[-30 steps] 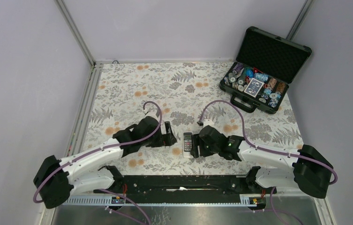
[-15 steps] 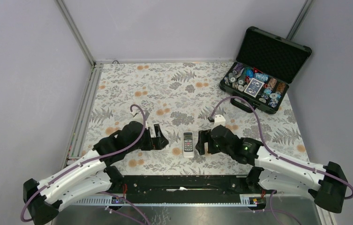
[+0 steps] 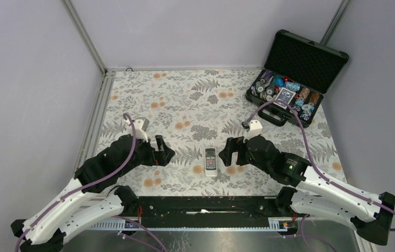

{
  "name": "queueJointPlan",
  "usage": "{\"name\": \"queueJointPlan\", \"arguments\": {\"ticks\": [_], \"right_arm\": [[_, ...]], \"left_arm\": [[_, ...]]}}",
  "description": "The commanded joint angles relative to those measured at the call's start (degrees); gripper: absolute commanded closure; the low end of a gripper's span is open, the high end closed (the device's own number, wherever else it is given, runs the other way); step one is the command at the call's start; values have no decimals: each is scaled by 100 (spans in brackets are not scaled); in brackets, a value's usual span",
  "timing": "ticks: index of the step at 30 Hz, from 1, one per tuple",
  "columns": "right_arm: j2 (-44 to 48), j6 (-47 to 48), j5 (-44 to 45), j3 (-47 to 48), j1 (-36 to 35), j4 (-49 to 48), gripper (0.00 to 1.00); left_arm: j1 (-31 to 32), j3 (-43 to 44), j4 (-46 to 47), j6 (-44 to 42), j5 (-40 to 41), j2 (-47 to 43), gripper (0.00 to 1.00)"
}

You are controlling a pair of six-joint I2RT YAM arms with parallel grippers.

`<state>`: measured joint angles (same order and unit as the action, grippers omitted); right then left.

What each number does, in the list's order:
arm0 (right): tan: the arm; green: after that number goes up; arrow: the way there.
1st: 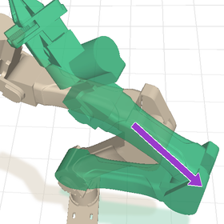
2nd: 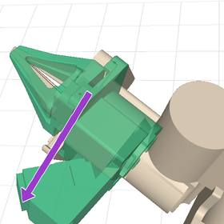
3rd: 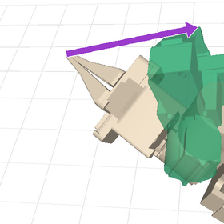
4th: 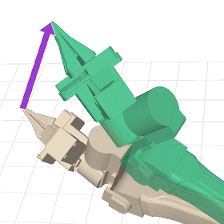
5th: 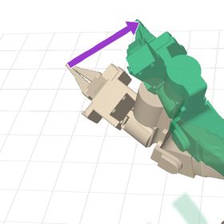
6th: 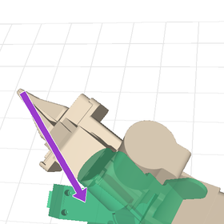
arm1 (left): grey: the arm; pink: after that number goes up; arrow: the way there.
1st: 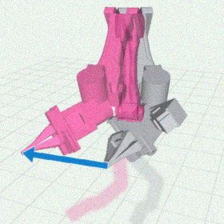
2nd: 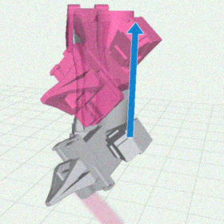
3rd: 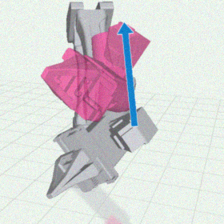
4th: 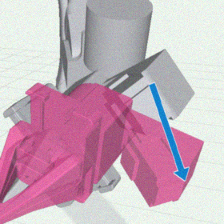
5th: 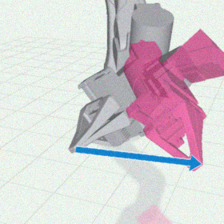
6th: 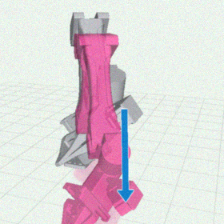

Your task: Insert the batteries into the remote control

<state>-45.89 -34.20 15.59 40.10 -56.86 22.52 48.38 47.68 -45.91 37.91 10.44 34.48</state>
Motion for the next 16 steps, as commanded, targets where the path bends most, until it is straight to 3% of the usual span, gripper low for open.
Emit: {"name": "queueJointPlan", "arguments": {"ticks": [1, 11, 16], "right_arm": [[130, 16, 349, 267, 8, 154, 0], [645, 155, 495, -86, 8, -65, 0], [438, 264, 605, 8, 8, 116, 0]], "left_arm": [[-2, 392, -259, -496, 466, -512, 1], [1, 139, -45, -1119, 677, -1117, 1], [4, -76, 244, -1172, 820, -1086, 1]]}}
